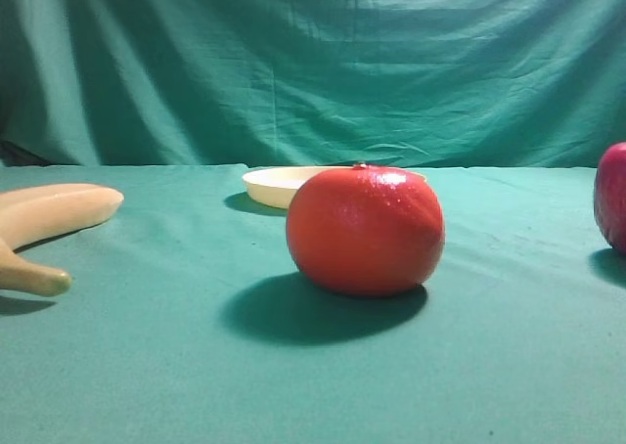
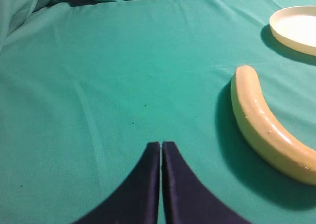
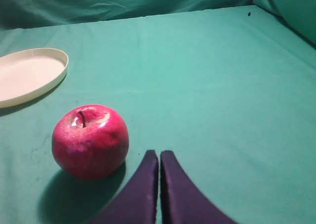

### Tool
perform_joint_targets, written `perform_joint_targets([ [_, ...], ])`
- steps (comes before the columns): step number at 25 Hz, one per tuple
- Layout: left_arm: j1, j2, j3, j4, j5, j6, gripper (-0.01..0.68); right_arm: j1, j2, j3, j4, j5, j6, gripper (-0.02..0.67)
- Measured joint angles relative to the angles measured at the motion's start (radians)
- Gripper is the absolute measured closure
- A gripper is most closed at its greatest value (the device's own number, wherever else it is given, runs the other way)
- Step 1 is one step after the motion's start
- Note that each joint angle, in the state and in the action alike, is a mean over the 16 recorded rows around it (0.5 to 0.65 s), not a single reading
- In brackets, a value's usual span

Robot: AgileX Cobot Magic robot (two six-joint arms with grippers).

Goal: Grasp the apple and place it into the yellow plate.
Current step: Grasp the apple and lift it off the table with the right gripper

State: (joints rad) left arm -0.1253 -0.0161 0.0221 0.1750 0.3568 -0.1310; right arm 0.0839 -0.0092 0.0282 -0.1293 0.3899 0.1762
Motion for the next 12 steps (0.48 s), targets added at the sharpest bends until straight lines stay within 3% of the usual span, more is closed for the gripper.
perform_joint_targets([
  [12,0.000,0.000,0.000,0.000,0.000,0.000,0.673,0.000,0.000,0.000,0.000,-0.011,0.001,0.649],
])
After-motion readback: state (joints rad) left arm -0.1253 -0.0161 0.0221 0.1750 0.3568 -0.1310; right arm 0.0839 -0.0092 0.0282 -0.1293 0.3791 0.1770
